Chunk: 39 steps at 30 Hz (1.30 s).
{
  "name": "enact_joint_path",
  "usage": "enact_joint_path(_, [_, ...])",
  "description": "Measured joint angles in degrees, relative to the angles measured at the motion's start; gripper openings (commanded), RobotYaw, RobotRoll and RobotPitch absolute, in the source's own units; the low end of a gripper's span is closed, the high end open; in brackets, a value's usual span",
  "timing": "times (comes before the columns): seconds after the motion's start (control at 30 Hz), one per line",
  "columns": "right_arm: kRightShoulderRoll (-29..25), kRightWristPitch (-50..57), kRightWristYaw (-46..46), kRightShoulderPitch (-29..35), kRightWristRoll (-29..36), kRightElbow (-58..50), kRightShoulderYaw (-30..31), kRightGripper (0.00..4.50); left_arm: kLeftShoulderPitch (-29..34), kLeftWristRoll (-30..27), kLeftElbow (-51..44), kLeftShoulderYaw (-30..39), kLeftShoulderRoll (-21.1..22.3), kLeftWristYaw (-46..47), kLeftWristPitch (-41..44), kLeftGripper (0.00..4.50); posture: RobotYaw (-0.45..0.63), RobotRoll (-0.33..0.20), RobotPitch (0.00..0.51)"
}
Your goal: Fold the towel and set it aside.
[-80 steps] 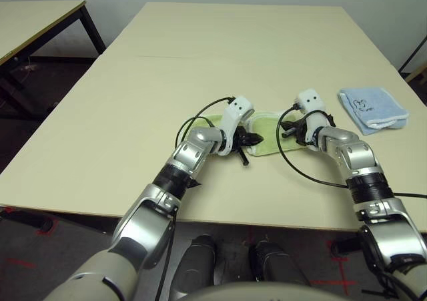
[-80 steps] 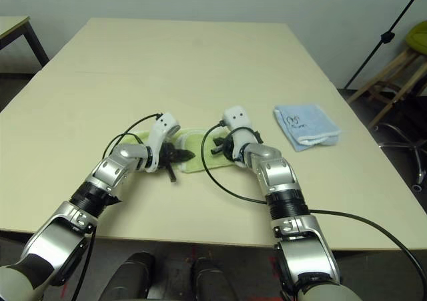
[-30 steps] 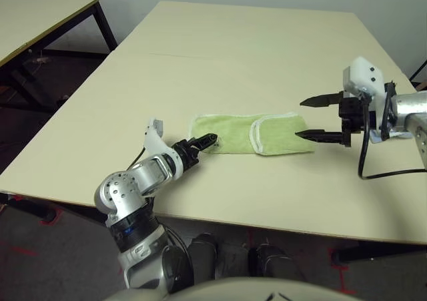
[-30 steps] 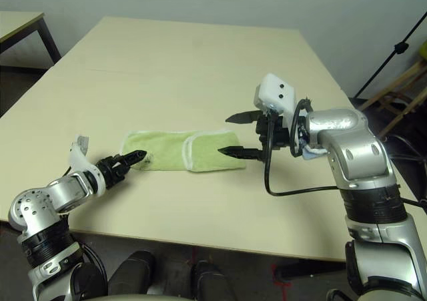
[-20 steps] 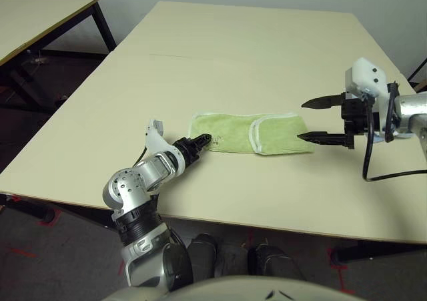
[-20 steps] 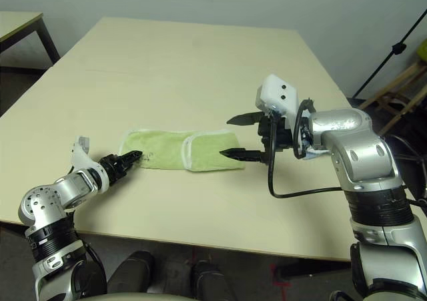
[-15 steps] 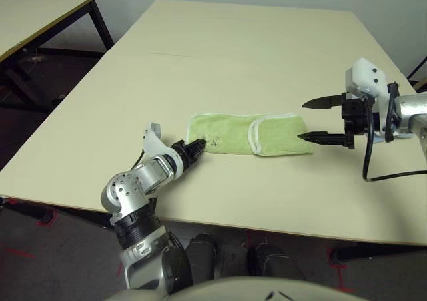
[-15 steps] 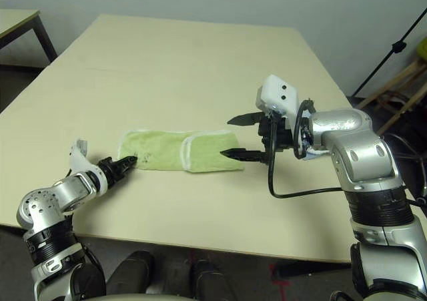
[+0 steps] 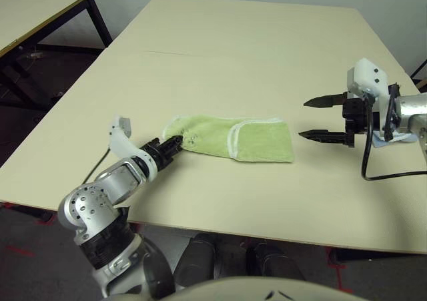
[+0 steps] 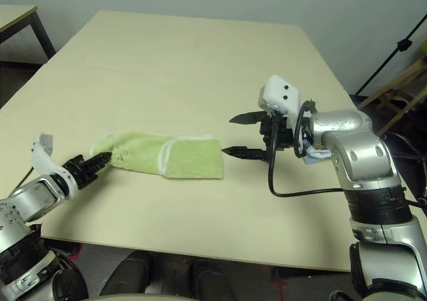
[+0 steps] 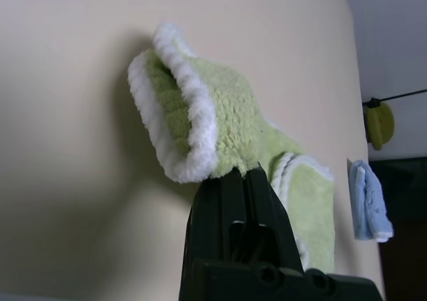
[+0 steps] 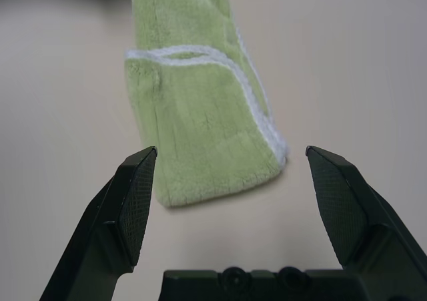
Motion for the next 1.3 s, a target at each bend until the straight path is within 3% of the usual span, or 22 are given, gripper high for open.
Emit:
enact_joint_path(0.27, [-0.22, -0.33, -0.01, -0.06, -0.15, 0.76, 0.00, 4.50, -5.63, -1.93, -2.43, -22.39, 6.84, -12.13, -2.46, 0.03, 0.11, 0.000, 0.118])
enact_joint_path(0.53, [-1.12, 0.85, -1.19, 0.86, 0.02, -0.48, -0.21, 4.50, -10.91, 3.71, 4.71, -39.22, 5.18, -17.41, -10.02, 0.03, 0.07, 0.000, 0.111])
enact_joint_path(0.63, [-1.63, 1.60, -1.66, 1.72, 0.30, -1.71, -0.39, 4.50, -11.26, 7.05, 7.41, -43.86, 5.34, -18.74, -12.95, 0.71, 0.07, 0.000, 0.107])
enact_joint_path(0.83, [-2.13, 2.14, -2.52, 2.75, 0.60, -1.95, -0.91, 4.50, -11.66, 12.74, 9.56, -49.42, 6.87, -21.85, -18.14, 2.77, 0.08, 0.000, 0.103])
enact_joint_path(1.0, [-2.16, 2.20, -2.71, 2.87, 0.61, -1.78, -0.92, 4.50, -12.87, 13.91, 9.33, -49.60, 6.85, -23.19, -19.20, 4.45, 0.08, 0.000, 0.103])
enact_joint_path(1.2, [-0.87, 2.57, -3.95, 2.84, 0.99, -1.56, -0.91, 4.50, -13.59, 11.28, 5.29, -42.57, 11.08, -25.26, -17.87, 4.48, 0.10, 0.000, 0.105])
enact_joint_path(1.3, [3.67, 3.08, -6.45, 2.84, 1.66, -1.79, -0.93, 4.50, -13.34, 12.33, 4.76, -39.69, 13.65, -25.99, -21.33, 4.48, 0.12, 0.000, 0.106])
